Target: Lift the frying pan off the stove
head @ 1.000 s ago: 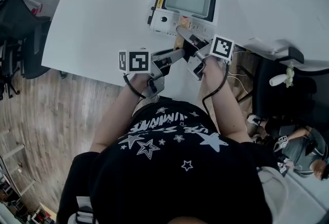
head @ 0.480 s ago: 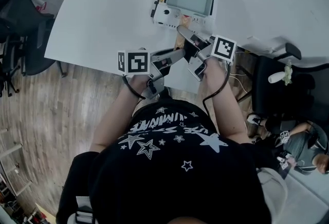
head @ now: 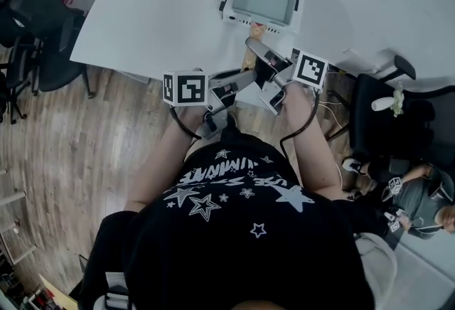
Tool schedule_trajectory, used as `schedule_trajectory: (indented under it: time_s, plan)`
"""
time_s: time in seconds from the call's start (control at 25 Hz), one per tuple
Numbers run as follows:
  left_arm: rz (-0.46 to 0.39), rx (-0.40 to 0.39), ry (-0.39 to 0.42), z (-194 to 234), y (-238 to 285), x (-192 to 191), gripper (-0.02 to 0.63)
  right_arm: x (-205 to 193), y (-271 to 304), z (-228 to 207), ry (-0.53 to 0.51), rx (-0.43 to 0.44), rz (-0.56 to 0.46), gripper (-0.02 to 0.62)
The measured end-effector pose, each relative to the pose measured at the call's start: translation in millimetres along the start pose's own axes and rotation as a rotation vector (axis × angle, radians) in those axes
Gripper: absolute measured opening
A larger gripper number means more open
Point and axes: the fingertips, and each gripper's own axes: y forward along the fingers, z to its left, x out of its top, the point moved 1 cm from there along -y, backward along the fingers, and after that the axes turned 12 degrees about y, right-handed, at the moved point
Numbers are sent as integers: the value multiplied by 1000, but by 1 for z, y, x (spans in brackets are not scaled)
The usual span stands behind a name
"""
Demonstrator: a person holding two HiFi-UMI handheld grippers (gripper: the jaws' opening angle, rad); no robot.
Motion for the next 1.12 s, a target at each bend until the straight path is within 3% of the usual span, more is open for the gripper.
schedule_trajectory:
  time_s: [0.2,0.48,0.76,1.12]
  plan:
    - [-20,1,17,-31,-43,-35,106,-60,-12,18,-37,15,15,133]
    - [-19,12,-7,-45,-57,-46,106,-81,-17,26,-23,4,43,135]
    - [-17,4,6,-83,-86,-98,107,-142,-52,34,-56,5,53,137]
    - [-11,2,-7,-111,-104,-138,110,-187,-80,36,-42,-3,53,143]
